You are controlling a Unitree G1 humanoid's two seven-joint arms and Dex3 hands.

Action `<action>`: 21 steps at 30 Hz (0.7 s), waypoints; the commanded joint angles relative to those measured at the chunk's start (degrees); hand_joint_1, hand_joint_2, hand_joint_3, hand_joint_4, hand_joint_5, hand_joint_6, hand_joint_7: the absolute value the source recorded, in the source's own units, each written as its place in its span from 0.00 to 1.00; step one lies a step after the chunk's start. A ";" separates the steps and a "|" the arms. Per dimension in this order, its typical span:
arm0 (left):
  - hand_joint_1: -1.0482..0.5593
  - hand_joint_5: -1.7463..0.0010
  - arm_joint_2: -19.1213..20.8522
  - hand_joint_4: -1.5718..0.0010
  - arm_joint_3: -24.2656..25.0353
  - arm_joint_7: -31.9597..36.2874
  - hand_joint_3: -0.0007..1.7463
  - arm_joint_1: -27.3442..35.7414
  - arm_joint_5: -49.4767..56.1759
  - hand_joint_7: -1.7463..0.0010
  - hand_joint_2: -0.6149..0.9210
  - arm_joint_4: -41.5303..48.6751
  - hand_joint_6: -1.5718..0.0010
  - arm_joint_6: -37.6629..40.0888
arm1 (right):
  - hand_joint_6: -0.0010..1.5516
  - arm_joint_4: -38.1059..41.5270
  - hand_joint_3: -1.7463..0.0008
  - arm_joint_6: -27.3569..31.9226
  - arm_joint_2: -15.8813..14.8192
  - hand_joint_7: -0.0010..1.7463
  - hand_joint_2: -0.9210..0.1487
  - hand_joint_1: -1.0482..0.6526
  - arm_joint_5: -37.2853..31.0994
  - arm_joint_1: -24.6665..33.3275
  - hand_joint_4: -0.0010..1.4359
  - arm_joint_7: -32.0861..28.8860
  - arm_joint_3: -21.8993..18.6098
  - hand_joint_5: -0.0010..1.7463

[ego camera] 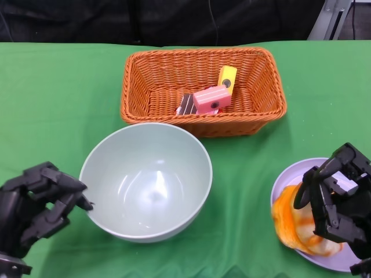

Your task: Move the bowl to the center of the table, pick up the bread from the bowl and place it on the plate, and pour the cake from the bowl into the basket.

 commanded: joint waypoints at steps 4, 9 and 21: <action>0.59 0.17 -1.57 0.44 0.02 -2.14 0.42 2.50 3.53 0.42 0.86 -1.82 0.37 2.13 | 0.40 0.53 0.29 -3.02 -1.84 0.87 0.43 0.55 -3.07 -0.31 0.52 0.53 1.35 1.00; 0.58 0.17 -2.41 0.44 0.78 -3.00 0.43 2.66 5.07 0.43 0.87 -2.70 0.37 2.24 | 0.39 0.93 0.31 -4.22 -2.35 0.88 0.41 0.54 -3.50 -0.67 0.51 1.44 2.32 1.00; 0.58 0.16 -3.55 0.46 2.72 -6.43 0.39 2.55 3.74 0.42 0.90 -5.47 0.39 4.21 | 0.39 2.60 0.33 -3.72 -2.68 0.88 0.39 0.52 -3.97 -1.40 0.51 0.89 3.51 0.99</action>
